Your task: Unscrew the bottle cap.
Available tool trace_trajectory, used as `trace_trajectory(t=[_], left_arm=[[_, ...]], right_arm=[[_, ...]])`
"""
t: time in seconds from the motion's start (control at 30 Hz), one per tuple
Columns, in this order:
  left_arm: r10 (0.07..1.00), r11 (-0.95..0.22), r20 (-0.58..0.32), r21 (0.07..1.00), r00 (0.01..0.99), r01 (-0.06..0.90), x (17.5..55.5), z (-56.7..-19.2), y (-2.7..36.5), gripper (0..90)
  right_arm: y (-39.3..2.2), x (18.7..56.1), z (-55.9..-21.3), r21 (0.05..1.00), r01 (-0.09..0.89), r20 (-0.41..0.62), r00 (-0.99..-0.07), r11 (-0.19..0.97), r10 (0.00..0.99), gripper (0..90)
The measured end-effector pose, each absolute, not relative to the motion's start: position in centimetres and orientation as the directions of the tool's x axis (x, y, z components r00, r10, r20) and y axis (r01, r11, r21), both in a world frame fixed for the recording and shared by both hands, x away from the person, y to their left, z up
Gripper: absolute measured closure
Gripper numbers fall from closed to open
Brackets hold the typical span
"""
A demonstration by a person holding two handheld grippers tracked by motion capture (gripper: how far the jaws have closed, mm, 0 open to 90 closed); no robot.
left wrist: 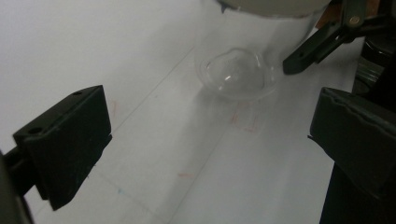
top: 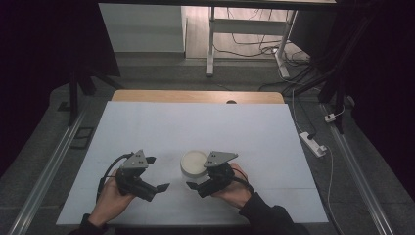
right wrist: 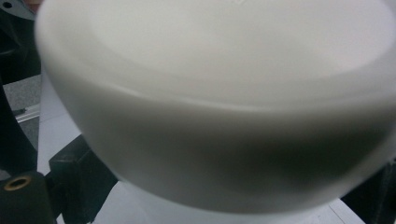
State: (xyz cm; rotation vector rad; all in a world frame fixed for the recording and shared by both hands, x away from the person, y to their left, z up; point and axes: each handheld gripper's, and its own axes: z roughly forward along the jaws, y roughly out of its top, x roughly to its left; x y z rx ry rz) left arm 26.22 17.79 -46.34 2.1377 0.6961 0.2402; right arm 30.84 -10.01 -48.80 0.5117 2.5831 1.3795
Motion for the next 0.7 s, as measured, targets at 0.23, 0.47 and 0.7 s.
trace_trajectory(t=[0.23, 0.47, 0.7], left_arm=[[0.498, -0.488, -0.081, 0.797, 0.864, 0.356, 27.8, -45.5, 16.4, 0.0], [0.405, -0.485, -0.102, 0.819, 0.909, 0.307, 29.2, -44.7, 14.9, 0.0], [0.321, -0.505, -0.101, 0.823, 0.942, 0.261, 30.2, -44.2, 13.5, 0.0]], right_arm=[[-10.0, 30.8, -48.8, 0.834, 0.214, 0.016, -0.931, 0.508, 0.366, 6.6], [-10.0, 30.7, -48.7, 0.839, 0.208, 0.020, -0.935, 0.503, 0.353, 6.6], [-9.9, 30.5, -48.7, 0.843, 0.199, 0.022, -0.941, 0.499, 0.338, 6.6]])
